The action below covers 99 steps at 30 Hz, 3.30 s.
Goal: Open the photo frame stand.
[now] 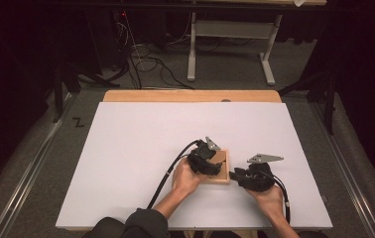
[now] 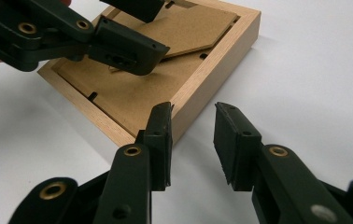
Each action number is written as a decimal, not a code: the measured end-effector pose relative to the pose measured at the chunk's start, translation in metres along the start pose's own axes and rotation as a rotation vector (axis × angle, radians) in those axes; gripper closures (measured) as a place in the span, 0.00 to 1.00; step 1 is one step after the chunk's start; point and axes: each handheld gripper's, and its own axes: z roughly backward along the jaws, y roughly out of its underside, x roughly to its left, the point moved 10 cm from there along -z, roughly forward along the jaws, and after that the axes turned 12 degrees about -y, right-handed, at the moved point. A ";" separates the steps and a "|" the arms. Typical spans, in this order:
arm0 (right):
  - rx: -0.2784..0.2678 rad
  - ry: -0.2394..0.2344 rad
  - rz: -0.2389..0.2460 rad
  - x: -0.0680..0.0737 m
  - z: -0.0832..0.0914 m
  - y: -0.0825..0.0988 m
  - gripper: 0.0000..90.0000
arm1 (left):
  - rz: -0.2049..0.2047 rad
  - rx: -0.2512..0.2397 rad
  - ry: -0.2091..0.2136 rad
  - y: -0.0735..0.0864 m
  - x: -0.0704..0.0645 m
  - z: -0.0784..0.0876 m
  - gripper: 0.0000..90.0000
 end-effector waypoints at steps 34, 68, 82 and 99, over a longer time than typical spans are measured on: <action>0.020 0.009 -0.007 -0.002 -0.001 0.002 0.72 | -0.025 0.009 -0.022 -0.016 -0.005 -0.013 0.53; 0.019 0.007 -0.013 -0.003 0.000 0.002 0.69 | -0.015 -0.012 -0.027 -0.018 -0.003 -0.010 0.56; 0.014 0.012 -0.010 -0.003 0.000 0.002 0.69 | -0.010 -0.029 -0.024 -0.020 -0.001 -0.004 0.56; -0.046 0.016 0.028 0.009 -0.001 -0.008 0.66 | 0.004 -0.066 -0.010 -0.023 0.002 0.008 0.56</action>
